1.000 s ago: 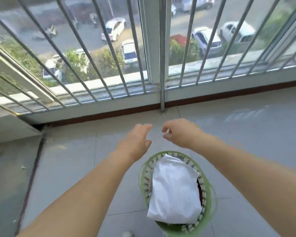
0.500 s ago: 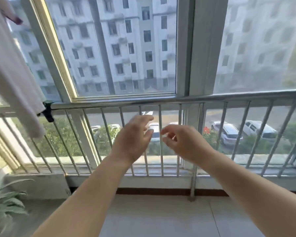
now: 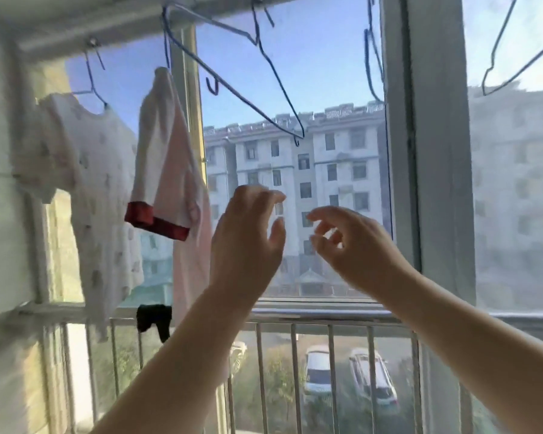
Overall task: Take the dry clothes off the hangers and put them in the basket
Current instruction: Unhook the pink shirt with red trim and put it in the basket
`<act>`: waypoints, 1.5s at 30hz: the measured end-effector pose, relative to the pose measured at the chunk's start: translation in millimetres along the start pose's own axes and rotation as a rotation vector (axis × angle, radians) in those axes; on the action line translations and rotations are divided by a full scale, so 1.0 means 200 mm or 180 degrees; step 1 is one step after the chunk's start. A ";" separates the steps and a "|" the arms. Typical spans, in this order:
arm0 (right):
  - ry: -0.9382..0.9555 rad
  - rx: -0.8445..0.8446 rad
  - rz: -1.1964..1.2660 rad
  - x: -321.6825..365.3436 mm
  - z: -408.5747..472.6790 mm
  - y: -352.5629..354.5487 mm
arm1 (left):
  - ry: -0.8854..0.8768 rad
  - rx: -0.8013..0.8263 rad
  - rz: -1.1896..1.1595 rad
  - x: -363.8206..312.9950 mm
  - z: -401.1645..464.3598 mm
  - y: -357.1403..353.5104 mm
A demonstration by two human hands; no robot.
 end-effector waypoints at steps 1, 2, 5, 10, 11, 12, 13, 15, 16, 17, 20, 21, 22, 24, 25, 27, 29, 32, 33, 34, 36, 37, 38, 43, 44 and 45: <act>0.0112 -0.0059 -0.0032 0.06 0.06 -0.02 | -0.0042 -0.0150 0.0111 0.05 0.05 0.03; 0.0199 -0.0104 -0.0069 0.11 0.11 -0.04 | -0.0100 -0.0300 0.0250 0.09 0.09 0.06; 0.0503 -0.0202 -0.0088 0.25 0.24 -0.07 | -0.0245 -0.0913 0.0713 0.19 0.21 0.13; 0.0834 -0.0341 0.0047 0.48 0.41 -0.15 | 0.0167 -0.1455 0.0865 0.38 0.42 0.25; 0.0895 -0.0349 0.0076 0.52 0.44 -0.16 | 0.0348 -0.1353 0.0714 0.40 0.45 0.27; 0.0938 -0.0345 0.0101 0.55 0.46 -0.17 | 0.0553 -0.1164 0.0510 0.42 0.48 0.29; 0.0963 -0.0356 0.0139 0.59 0.49 -0.19 | 0.0752 -0.0974 0.0279 0.44 0.51 0.32; 0.0988 -0.0386 0.0270 0.65 0.52 -0.23 | 0.1064 -0.0672 -0.0158 0.48 0.57 0.35; 0.0995 -0.0380 0.0390 0.68 0.54 -0.25 | 0.1211 -0.0523 -0.0358 0.49 0.60 0.36; 0.1008 -0.0371 0.0513 0.71 0.55 -0.26 | 0.1378 -0.0385 -0.0595 0.51 0.62 0.37; 0.1110 -0.0319 0.0633 0.78 0.59 -0.31 | 0.2005 -0.0050 -0.1629 0.57 0.68 0.38; 0.1152 -0.0294 0.0628 0.82 0.61 -0.32 | 0.2210 0.0026 -0.1976 0.59 0.69 0.39; 0.1176 -0.0274 0.0624 0.84 0.63 -0.33 | 0.2390 0.0098 -0.2269 0.61 0.69 0.39; 0.1200 -0.0296 0.0549 0.88 0.68 -0.36 | 0.2568 0.0199 -0.2556 0.65 0.70 0.38; 0.1193 -0.0353 0.0445 0.90 0.71 -0.37 | 0.2547 0.0239 -0.2627 0.67 0.70 0.38; 0.1099 -0.0539 0.0122 0.93 0.79 -0.40 | 0.2442 0.0333 -0.2881 0.68 0.69 0.38; 0.0881 -0.0753 -0.0215 0.96 0.87 -0.41 | 0.2353 0.0378 -0.3209 0.69 0.69 0.38; 0.0497 -0.0766 -0.0413 0.97 0.95 -0.40 | 0.2417 0.0378 -0.3303 0.71 0.70 0.38; 0.0458 -0.0710 -0.0427 0.97 0.97 -0.39 | 0.2399 0.0369 -0.3194 0.73 0.70 0.39; 0.0449 -0.0665 -0.0447 0.96 0.99 -0.39 | 0.2339 0.0356 -0.3085 0.74 0.71 0.39; 0.0426 -0.0632 -0.0495 0.94 1.01 -0.37 | 0.2171 0.0307 -0.2859 0.77 0.74 0.38; 0.0389 -0.0635 -0.0479 0.92 1.01 -0.37 | 0.2080 0.0284 -0.2705 0.78 0.76 0.38; 0.0350 -0.0634 -0.0450 0.91 1.01 -0.36 | 0.1985 0.0263 -0.2532 0.79 0.78 0.37; 0.0577 -0.0756 -0.0513 0.87 0.97 -0.35 | 0.1572 0.0631 -0.1957 0.77 0.93 0.31; 0.0646 -0.0810 -0.0524 0.86 0.97 -0.35 | 0.1524 0.0737 -0.1973 0.75 0.96 0.29; 0.0695 -0.0852 -0.0434 0.85 0.97 -0.36 | 0.1476 0.0798 -0.2028 0.74 0.98 0.28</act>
Point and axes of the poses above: each hand's wrist, its own z-axis towards the middle knuckle, its own y-axis out of the back of the hand, x = y × z, the point moved 1 cm from there along z, towards the middle knuckle, and after that the axes turned 12 degrees about z, right-handed, at the moved point
